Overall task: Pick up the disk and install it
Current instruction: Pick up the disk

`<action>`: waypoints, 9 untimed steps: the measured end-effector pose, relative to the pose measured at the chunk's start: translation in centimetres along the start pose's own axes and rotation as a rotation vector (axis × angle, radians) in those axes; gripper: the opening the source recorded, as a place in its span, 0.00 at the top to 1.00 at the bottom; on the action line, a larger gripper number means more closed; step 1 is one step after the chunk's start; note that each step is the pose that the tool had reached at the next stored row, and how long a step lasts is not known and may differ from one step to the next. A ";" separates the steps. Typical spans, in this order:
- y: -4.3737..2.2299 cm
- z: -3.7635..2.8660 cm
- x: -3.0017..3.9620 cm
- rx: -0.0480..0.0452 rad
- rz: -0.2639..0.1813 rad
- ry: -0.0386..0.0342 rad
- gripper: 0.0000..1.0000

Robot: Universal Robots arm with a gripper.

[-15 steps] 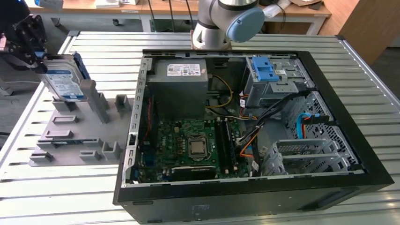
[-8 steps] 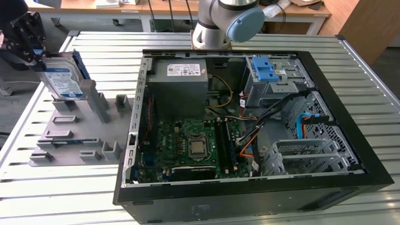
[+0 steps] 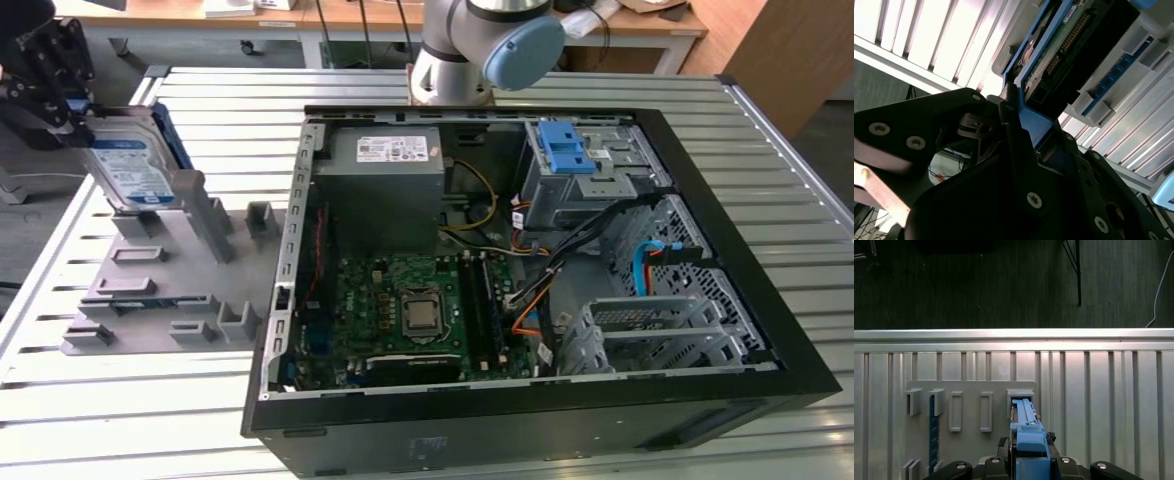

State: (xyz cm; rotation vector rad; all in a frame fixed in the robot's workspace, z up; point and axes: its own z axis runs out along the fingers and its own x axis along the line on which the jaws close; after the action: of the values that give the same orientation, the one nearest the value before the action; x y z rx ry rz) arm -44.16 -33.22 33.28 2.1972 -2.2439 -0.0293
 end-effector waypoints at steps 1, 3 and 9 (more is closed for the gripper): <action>0.00 -0.08 0.00 0.0000 0.000 0.0000 0.64; 0.01 -0.26 0.00 0.0000 0.000 0.0000 0.64; 0.01 -0.79 -0.01 0.0000 0.000 -0.0001 0.64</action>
State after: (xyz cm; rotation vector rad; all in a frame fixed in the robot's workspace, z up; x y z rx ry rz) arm -44.16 -33.22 34.07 2.1972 -2.2440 -0.0294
